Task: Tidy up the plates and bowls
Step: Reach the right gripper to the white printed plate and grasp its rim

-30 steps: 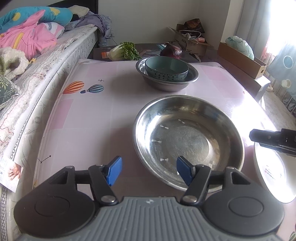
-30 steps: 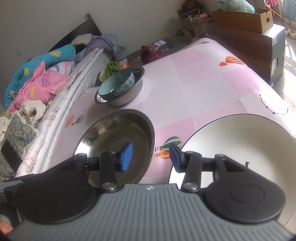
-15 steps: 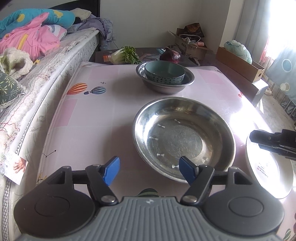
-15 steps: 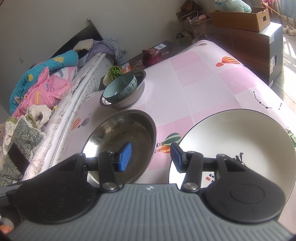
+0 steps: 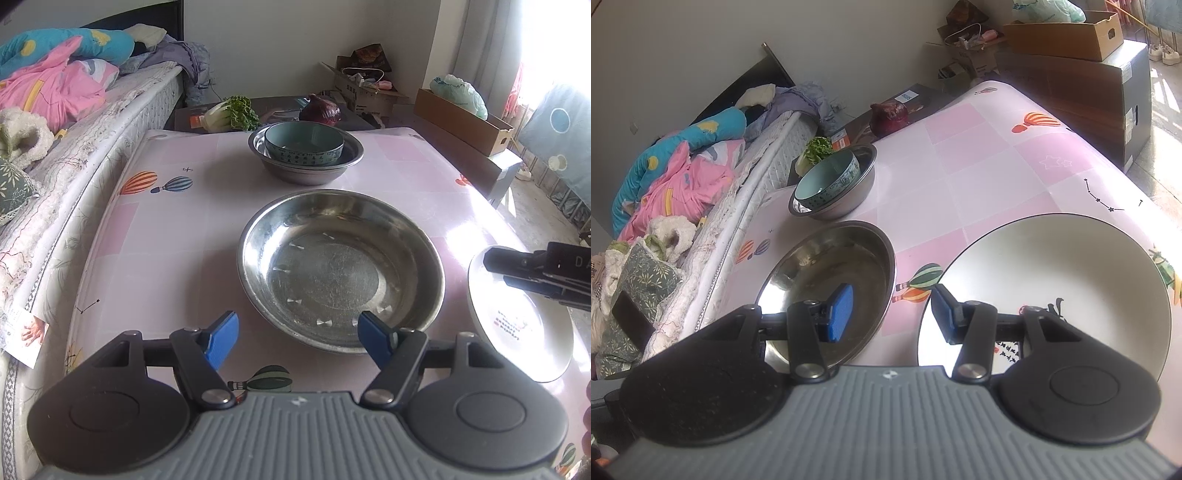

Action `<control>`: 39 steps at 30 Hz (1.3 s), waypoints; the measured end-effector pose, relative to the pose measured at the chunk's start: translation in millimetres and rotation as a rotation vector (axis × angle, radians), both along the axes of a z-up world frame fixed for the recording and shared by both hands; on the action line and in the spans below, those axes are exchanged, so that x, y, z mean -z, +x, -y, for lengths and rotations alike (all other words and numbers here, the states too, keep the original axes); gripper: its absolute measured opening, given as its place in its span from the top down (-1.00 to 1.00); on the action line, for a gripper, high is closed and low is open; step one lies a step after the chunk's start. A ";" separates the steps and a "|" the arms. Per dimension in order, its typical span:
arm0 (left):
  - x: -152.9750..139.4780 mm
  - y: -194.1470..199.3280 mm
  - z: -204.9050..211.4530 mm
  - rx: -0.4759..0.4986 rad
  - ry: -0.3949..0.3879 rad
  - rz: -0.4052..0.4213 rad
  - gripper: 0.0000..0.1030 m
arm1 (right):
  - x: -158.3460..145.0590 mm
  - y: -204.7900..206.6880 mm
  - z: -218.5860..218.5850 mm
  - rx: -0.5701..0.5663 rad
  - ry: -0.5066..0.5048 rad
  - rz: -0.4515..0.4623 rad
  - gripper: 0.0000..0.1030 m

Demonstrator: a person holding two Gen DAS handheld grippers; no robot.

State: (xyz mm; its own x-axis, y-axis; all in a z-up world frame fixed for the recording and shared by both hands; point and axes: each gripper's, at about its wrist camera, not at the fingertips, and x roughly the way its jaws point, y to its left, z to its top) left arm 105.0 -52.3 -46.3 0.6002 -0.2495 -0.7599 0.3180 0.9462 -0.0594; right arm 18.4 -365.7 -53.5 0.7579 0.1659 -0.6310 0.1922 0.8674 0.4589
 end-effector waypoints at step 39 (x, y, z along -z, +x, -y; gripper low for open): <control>2.1 -35.1 28.1 0.096 -0.049 0.003 -0.41 | -0.8 -30.7 27.4 0.073 0.017 0.013 0.08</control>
State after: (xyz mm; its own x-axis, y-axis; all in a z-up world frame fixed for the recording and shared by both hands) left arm 69.9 -80.4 -48.4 0.5742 -0.3425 -0.7436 0.4069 0.9075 -0.1038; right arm -12.2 -393.1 -52.7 0.7763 0.1210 -0.6187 0.2483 0.8434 0.4765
